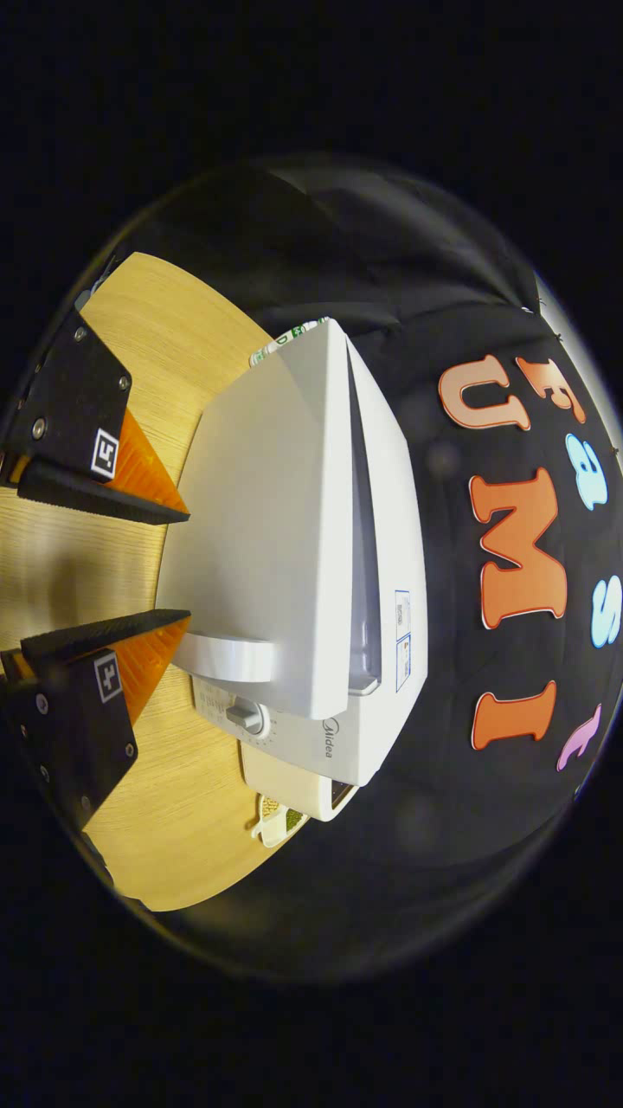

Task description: Open the microwave, put the food inside, and close the microwave door.

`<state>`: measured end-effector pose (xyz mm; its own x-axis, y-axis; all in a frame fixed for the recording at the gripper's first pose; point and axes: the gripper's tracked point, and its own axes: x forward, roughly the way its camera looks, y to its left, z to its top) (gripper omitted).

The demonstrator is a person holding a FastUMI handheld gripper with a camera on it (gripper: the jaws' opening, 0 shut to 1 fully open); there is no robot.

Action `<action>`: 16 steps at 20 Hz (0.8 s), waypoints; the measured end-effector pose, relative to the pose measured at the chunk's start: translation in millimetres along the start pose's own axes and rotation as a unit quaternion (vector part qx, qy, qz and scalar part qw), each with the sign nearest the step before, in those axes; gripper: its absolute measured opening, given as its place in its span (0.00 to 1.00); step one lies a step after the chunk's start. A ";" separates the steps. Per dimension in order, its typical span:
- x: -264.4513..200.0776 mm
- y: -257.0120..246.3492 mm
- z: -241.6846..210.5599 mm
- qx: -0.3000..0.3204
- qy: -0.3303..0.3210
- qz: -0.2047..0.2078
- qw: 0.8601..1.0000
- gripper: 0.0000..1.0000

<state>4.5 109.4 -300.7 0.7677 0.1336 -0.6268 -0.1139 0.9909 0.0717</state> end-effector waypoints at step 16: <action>47.8 -4.6 30.8 -0.001 -0.032 -0.046 0.998 0.47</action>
<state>61.2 111.8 -307.0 0.8139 0.0423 -0.5794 -0.0424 0.9990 0.0134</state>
